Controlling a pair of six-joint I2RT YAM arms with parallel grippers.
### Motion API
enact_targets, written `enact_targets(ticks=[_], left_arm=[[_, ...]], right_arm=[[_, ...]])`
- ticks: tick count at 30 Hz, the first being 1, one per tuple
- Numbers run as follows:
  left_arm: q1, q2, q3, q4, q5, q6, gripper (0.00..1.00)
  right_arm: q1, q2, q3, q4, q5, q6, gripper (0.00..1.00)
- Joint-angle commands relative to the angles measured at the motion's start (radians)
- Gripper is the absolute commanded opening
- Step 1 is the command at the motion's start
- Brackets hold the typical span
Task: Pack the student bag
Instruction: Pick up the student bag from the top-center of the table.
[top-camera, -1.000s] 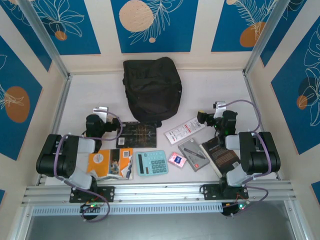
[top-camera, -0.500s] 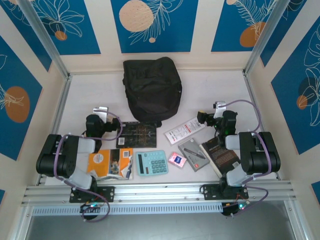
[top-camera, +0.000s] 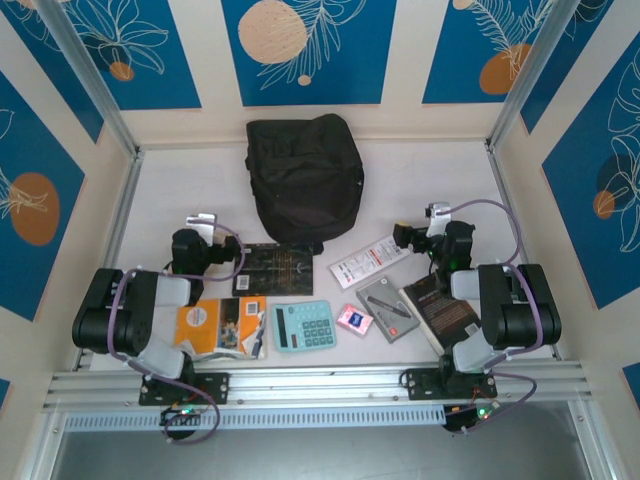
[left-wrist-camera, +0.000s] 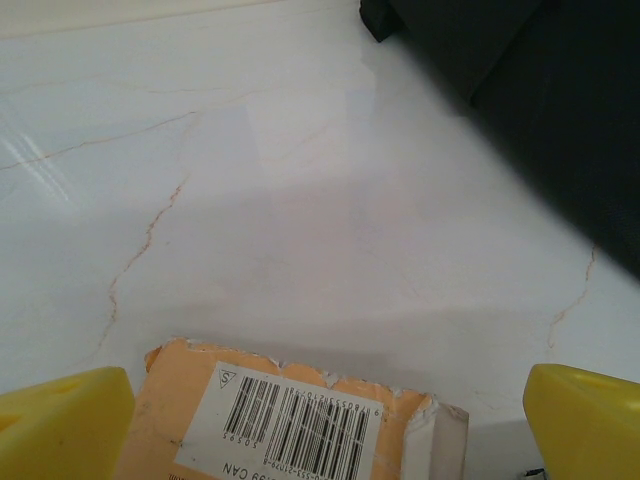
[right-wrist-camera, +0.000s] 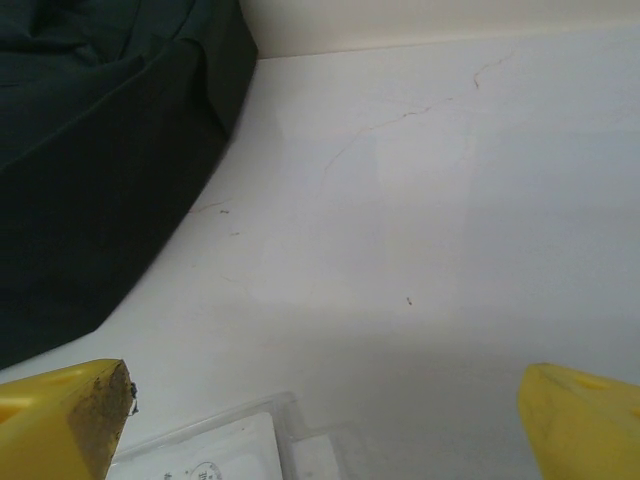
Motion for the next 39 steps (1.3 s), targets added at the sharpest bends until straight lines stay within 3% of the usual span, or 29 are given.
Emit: enact_targets(ticks=[1, 4, 6, 10, 14, 17, 18, 22, 25, 27, 28, 30, 32, 33, 36, 39], left_arm=[[0.013, -0.084, 0.034, -0.07, -0.035, 0.0, 1.0], [0.011, -0.198, 0.07, -0.211, -0.063, -0.009, 1.0], [-0.003, -0.269, 0.071, -0.206, -0.047, -0.008, 1.0], [-0.063, -0.391, 0.13, -0.3, -0.04, -0.089, 1.0], [-0.155, -0.514, 0.264, -0.586, -0.01, -0.274, 1.0], [-0.23, -0.614, 0.284, -0.641, 0.209, -0.279, 1.0], [-0.268, -0.646, 0.295, -0.666, 0.213, -0.281, 1.0], [-0.433, -0.716, 0.479, -1.031, 0.023, -0.322, 1.0], [-0.493, -0.667, 0.68, -1.347, -0.078, -0.282, 1.0], [-0.489, -0.6, 0.813, -1.641, -0.284, -0.478, 1.0], [-0.484, -0.564, 0.864, -1.788, -0.392, -0.581, 1.0], [-0.476, -0.521, 0.855, -1.776, -0.342, -0.5, 1.0], [-0.473, -0.497, 0.829, -1.75, -0.335, -0.607, 1.0], [-0.469, -0.478, 0.826, -1.717, -0.282, -0.621, 1.0], [-0.471, -0.341, 0.894, -1.698, -0.193, -0.696, 1.0], [-0.474, -0.189, 0.97, -1.66, -0.088, -0.806, 1.0]], right_arm=[[0.062, -0.138, -0.02, -0.052, 0.039, -0.078, 0.99], [0.169, -0.275, 0.032, -0.24, 0.027, -0.195, 0.99], [0.255, -0.34, 0.064, -0.312, 0.094, -0.223, 0.99], [0.366, -0.418, 0.166, -0.454, 0.191, -0.083, 0.99], [0.502, -0.521, 0.316, -0.707, 0.163, -0.076, 0.99], [0.572, -0.617, 0.372, -0.848, 0.163, 0.06, 0.99], [0.585, -0.641, 0.397, -0.915, 0.161, 0.106, 0.99], [0.703, -0.666, 0.572, -1.301, 0.205, 0.185, 0.99], [0.811, -0.632, 0.735, -1.605, 0.403, 0.26, 0.99], [0.802, -0.611, 0.845, -1.814, 0.465, 0.367, 0.99], [0.773, -0.614, 0.88, -1.882, 0.485, 0.346, 0.99], [0.7, -0.644, 0.854, -1.927, 0.538, 0.408, 0.99], [0.592, -0.689, 0.794, -1.85, 0.341, 0.392, 0.85], [0.554, -0.713, 0.759, -1.822, 0.284, 0.431, 0.84], [0.493, -0.689, 0.732, -1.85, 0.203, 0.503, 0.89], [0.431, -0.569, 0.75, -1.907, -0.003, 0.489, 0.93]])
